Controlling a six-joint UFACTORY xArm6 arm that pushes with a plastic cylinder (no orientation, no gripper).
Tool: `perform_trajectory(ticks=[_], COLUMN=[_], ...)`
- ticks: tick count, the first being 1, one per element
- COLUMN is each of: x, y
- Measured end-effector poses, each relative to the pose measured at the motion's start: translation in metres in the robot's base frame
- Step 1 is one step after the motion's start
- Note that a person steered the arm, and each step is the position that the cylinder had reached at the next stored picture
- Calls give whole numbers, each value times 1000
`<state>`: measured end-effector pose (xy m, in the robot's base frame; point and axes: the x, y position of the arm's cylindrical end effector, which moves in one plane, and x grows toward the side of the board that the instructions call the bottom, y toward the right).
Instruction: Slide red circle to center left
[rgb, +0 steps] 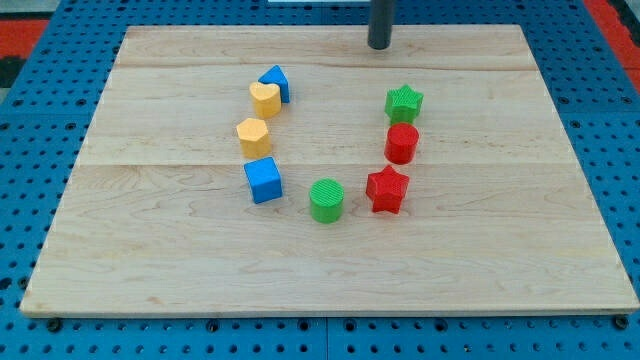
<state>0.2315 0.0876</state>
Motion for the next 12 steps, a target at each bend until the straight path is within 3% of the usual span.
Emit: perform_trajectory(ticks=[1, 2, 5, 8, 11, 12], x=[7, 60, 142, 184, 235, 231], y=[0, 4, 17, 71, 54, 5])
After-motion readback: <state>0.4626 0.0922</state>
